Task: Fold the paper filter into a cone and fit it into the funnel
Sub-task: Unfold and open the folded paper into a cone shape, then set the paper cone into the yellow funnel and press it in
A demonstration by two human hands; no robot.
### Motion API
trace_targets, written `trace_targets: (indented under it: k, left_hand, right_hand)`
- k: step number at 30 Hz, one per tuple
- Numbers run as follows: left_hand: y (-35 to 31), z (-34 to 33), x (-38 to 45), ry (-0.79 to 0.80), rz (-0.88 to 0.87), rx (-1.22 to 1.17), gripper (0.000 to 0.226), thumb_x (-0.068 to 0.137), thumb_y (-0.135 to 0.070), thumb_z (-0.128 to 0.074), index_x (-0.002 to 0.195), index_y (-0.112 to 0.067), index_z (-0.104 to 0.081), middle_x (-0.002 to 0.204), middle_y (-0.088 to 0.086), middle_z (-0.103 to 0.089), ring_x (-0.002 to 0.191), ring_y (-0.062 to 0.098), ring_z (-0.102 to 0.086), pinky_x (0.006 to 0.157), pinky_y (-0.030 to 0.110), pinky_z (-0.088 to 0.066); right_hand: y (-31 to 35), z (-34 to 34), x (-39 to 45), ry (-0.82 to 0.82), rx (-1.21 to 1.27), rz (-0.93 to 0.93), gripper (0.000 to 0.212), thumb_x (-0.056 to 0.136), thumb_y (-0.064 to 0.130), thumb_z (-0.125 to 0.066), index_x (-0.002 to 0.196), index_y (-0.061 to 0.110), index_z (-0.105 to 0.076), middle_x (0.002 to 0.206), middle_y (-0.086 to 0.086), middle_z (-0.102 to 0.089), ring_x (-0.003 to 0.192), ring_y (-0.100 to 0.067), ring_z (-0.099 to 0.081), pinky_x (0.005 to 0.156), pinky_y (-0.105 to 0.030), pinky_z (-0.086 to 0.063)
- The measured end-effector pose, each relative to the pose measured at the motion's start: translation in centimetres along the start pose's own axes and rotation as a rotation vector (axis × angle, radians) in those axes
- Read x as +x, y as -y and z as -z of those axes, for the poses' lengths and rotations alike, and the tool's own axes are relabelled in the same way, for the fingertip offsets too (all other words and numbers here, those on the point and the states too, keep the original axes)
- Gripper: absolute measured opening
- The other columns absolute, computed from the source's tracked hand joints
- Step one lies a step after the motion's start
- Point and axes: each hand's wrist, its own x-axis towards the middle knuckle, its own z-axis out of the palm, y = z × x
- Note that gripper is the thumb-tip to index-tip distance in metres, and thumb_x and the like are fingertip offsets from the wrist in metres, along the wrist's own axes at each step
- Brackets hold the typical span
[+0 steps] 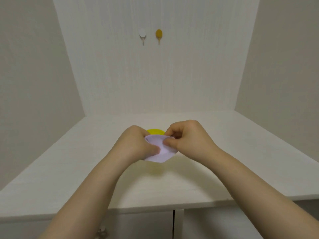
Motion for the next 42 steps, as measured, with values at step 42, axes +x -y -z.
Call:
trace_targets:
  k: [42]
  left_hand:
    - [2.5,1.4,6.9,0.053,-0.420,0.324,0.016,0.083,-0.022,-0.058,0.087,-0.013,-0.071,0.085,0.010,-0.070,0.078,0.024,-0.059,0.069,0.033,-0.048]
  right_hand:
    - [-0.8,-1.2,9.7,0.123,-0.031,-0.339,0.018,0.075,0.003,-0.063,0.066,0.015,-0.054,0.060,-0.003,-0.060,0.044,-0.010,-0.058,0.042,-0.016,-0.041]
